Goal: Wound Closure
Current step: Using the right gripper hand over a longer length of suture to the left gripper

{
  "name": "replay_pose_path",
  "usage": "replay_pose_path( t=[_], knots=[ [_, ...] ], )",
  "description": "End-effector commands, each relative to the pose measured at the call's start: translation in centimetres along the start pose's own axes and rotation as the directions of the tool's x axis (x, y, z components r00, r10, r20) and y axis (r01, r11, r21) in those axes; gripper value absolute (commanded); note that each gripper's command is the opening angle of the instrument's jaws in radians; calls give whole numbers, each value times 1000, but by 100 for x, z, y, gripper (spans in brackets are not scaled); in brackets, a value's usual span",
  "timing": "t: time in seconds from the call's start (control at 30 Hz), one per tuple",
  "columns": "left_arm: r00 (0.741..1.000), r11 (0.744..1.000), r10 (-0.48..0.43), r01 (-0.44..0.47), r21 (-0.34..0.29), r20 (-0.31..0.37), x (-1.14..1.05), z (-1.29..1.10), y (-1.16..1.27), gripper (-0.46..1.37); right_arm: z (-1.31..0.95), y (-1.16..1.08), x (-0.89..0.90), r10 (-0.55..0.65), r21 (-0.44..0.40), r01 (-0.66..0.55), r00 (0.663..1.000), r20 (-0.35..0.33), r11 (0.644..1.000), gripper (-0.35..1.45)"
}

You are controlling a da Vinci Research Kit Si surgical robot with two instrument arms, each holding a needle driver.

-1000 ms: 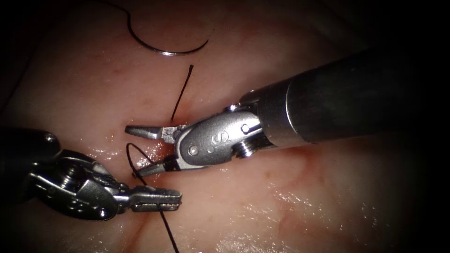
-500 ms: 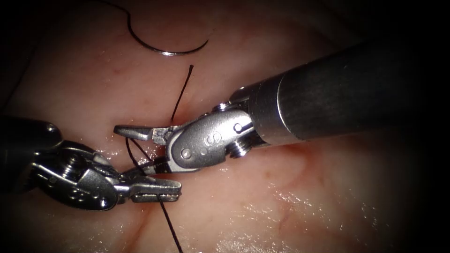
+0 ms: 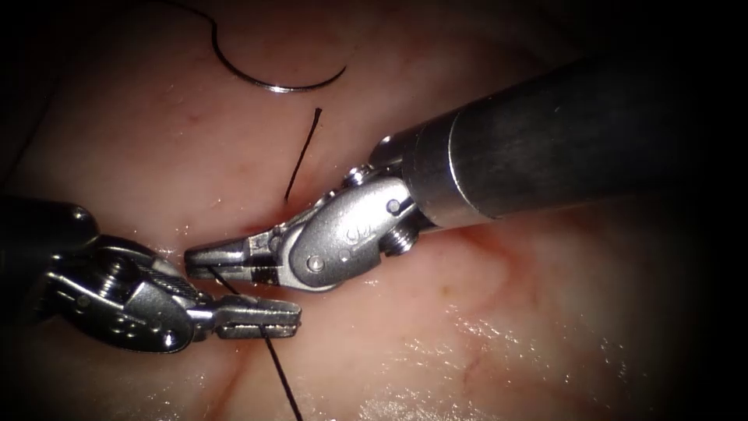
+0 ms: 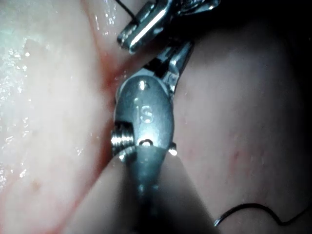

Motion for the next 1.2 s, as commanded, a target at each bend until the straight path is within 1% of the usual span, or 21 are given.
replay_pose_path(
  t=[0.03, 0.13, 0.17, 0.2, 0.23, 0.3, 0.37, 0.43, 0.5, 0.53, 0.63, 0.73, 0.77, 0.83, 0.87, 0.9, 0.97, 1.0, 1.1, 1.13, 1.2],
  knots=[
    [1000, 1000, -1, 0, -9, -2, -1, 2, 0, -35, 1, 2, 0, -15, -15, 15, 1000, 16, 1000, -35],
    [1000, 1000, -7, 7, -10, -3, 0, 2, 0, -33, -3, 8, -4, -11, -30, 12, 999, 50, 999, -35],
    [1000, 1000, -7, 7, -9, -3, 1, 2, 0, 10, -6, 10, -6, -9, -40, 12, 997, 72, 999, -35],
    [1000, 1000, -13, 13, -1, -7, 3, 2, 0, 38, -9, 13, -8, -6, -52, 11, 995, 99, 999, -35],
    [1000, 1000, -19, 19, 9, -12, 4, 2, 0, 56, -13, 16, -11, -3, -61, 10, 993, 120, 998, -35],
    [999, 998, -24, 26, 53, -36, 10, 0, 3, 78, -24, 25, -21, 0, -75, 12, 987, 158, 997, -35],
    [999, 998, -24, 26, 63, -41, 15, -2, 5, 82, -32, 32, -28, 18, -89, -2, 984, 179, 996, -35],
    [999, 998, -22, 25, 63, -41, 19, -1, 7, 82, -39, 37, -34, 34, -96, -16, 981, 193, 995, -35],
    [999, 998, -7, 9, 65, -39, 21, 1, 12, 82, -45, 42, -40, 49, -104, -28, 977, 207, 994, -35],
    [999, 998, 21, -19, 68, -35, 22, 4, 18, 86, -50, 45, -45, 62, -107, -40, 974, 216, 993, -35],
    [999, 996, 46, -44, 78, -14, 23, 10, 28, 90, -54, 47, -53, 79, -111, -55, 970, 230, 992, -35],
    [999, 990, 47, -47, 131, 2, 25, 20, 34, 93, -54, 47, -62, 92, -109, -68, 966, 240, 992, -35],
    [998, 983, 70, -70, 169, 10, 27, 25, 36, 95, -53, 46, -68, 95, -107, -70, 965, 246, 992, -35],
    [996, 973, 85, -86, 213, 17, 31, 34, 37, 96, -52, 46, -76, 102, -103, -78, 961, 255, 992, -35],
    [996, 972, 90, -92, 216, 18, 32, 35, 38, 96, -51, 46, -77, 101, -103, -77, 961, 256, 992, -35],
    [993, 966, 112, -115, 233, 26, 35, 42, 38, 89, -51, 46, -83, 104, -99, -80, 959, 263, 992, -35],
    [991, 962, 128, -134, 238, 41, 39, 53, 38, 88, -51, 46, -89, 113, -102, -89, 957, 267, 991, -35],
    [990, 961, 135, -140, 237, 37, 41, 58, 37, 84, -52, 47, -92, 118, -104, -93, 956, 268, 990, -35],
    [989, 960, 143, -146, 239, 30, 44, 65, 38, 91, -53, 49, -96, 123, -107, -97, 955, 269, 989, -35],
    [984, 953, 173, -176, 247, 34, 46, 68, 39, 90, -53, 50, -97, 123, -107, -97, 955, 270, 989, -35],
    [983, 947, 182, -182, 265, 25, 49, 69, 40, 85, -54, 51, -99, 129, -110, -103, 954, 271, 989, -35]
  ],
)
